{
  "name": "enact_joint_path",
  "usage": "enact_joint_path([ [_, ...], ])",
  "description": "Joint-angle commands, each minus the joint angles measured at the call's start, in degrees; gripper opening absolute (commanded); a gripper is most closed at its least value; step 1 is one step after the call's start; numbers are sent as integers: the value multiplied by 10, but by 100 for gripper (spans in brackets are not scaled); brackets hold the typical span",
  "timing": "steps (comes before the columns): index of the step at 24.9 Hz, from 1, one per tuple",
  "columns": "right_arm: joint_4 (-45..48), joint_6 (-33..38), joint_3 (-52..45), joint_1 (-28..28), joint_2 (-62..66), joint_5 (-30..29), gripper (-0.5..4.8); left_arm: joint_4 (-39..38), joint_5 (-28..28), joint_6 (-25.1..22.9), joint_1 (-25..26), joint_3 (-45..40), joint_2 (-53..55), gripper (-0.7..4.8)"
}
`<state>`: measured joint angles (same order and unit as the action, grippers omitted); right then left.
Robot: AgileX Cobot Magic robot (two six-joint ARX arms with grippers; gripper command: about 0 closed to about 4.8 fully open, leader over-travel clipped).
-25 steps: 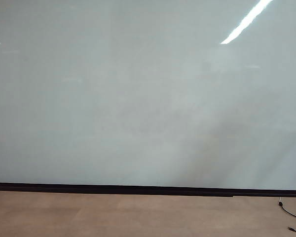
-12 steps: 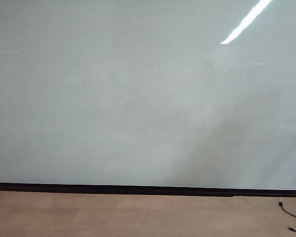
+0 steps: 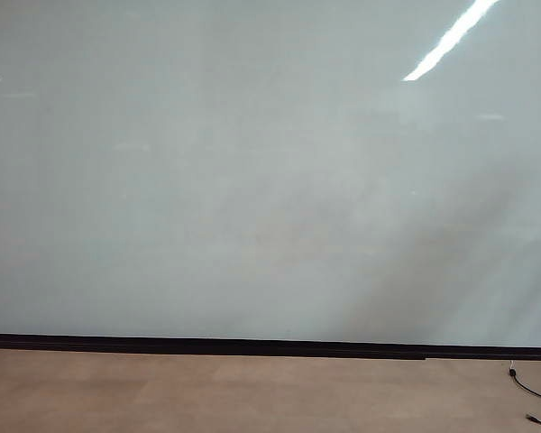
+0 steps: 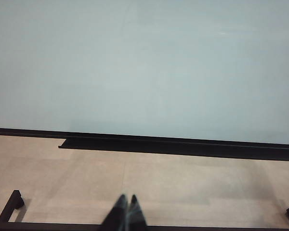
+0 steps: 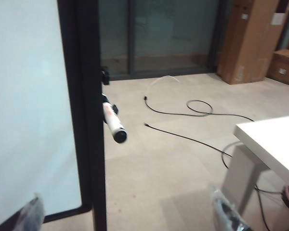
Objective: Pick up the pen on the shelf to the right of the whiteboard and write the letter Z.
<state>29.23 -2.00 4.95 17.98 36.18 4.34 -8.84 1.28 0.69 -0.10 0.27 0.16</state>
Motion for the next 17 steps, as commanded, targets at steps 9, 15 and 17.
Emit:
enact_joint_path([
  [9, 340, -15, 3, 37, 282, -92, 464, 3, 0, -2, 0, 1, 0, -5],
  [15, 521, -10, 13, 71, 449, -149, 479, 3, 0, -2, 0, 1, 0, -5],
  [17, 518, -7, 27, 80, 476, -170, 479, 3, 0, -2, 0, 1, 0, -4],
])
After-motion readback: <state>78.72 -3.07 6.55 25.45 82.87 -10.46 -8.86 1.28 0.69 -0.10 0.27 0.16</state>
